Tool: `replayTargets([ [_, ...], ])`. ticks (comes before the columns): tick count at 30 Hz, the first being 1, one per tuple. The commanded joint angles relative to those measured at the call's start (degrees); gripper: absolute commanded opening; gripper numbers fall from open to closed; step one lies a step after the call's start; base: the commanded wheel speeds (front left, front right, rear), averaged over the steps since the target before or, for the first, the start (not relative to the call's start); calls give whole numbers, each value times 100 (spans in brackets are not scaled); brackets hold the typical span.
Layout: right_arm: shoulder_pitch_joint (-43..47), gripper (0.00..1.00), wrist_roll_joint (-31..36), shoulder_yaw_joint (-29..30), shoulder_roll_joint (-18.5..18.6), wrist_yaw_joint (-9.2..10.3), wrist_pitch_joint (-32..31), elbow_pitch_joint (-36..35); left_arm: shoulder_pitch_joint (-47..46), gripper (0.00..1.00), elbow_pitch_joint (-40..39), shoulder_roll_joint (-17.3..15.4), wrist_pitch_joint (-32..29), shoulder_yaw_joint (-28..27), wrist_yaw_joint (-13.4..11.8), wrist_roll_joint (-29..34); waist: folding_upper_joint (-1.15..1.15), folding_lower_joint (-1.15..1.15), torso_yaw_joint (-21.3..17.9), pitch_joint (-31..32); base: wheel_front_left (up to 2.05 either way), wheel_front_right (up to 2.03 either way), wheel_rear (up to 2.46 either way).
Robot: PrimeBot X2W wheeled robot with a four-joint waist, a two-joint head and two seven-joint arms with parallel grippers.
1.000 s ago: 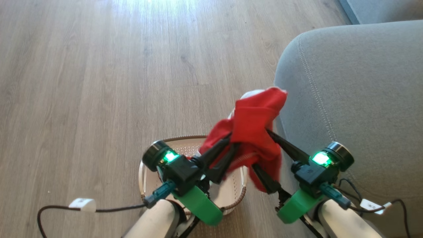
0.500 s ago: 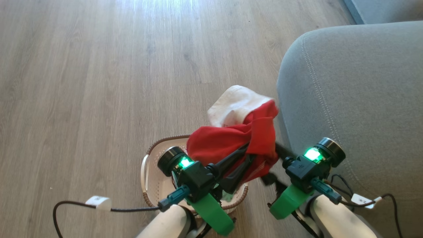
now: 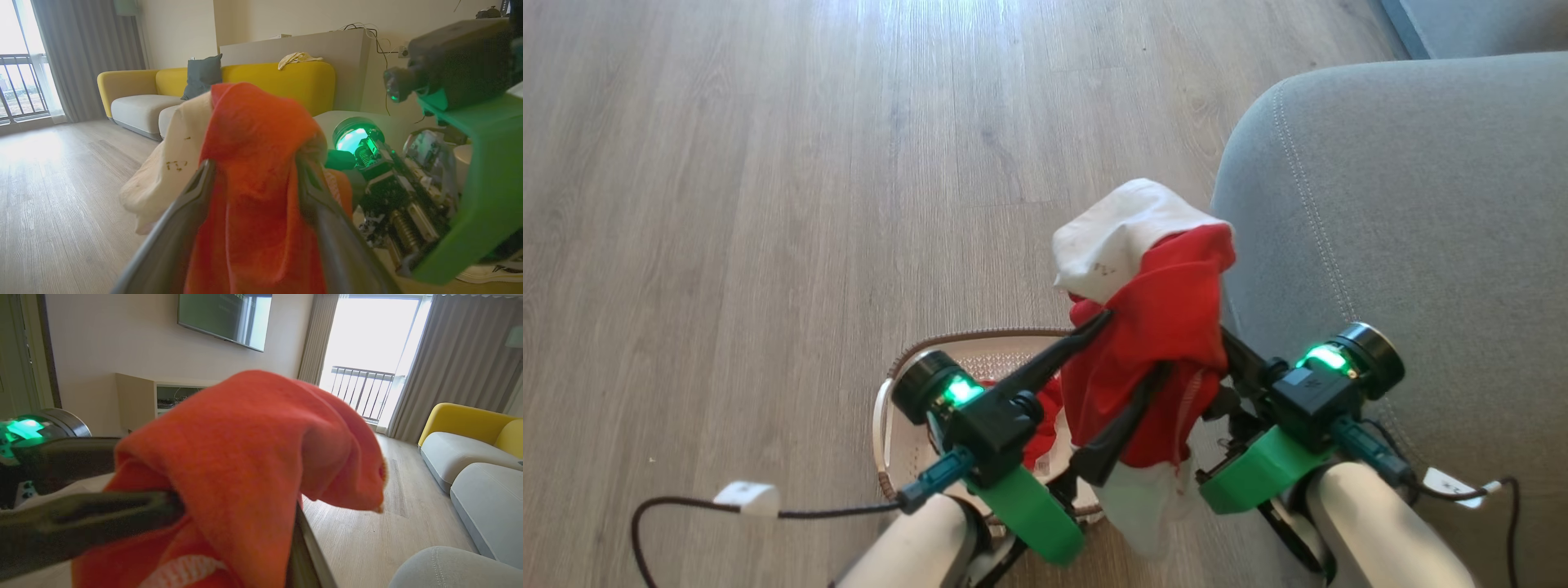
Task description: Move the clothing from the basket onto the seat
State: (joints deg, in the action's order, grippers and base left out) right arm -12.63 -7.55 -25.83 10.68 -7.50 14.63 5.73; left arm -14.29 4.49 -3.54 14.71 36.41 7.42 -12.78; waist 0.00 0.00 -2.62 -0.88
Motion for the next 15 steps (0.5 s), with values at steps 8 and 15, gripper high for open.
replayTargets([
  [8,14,0,123,577,-170,1,37,-338,-154,100,-192,26,29,-627,6,251,0,0,-25,-15,0,0,0],
  [15,316,0,229,1214,-246,1,37,-440,38,100,-8,-65,29,-837,6,420,0,0,-43,18,0,0,0],
])
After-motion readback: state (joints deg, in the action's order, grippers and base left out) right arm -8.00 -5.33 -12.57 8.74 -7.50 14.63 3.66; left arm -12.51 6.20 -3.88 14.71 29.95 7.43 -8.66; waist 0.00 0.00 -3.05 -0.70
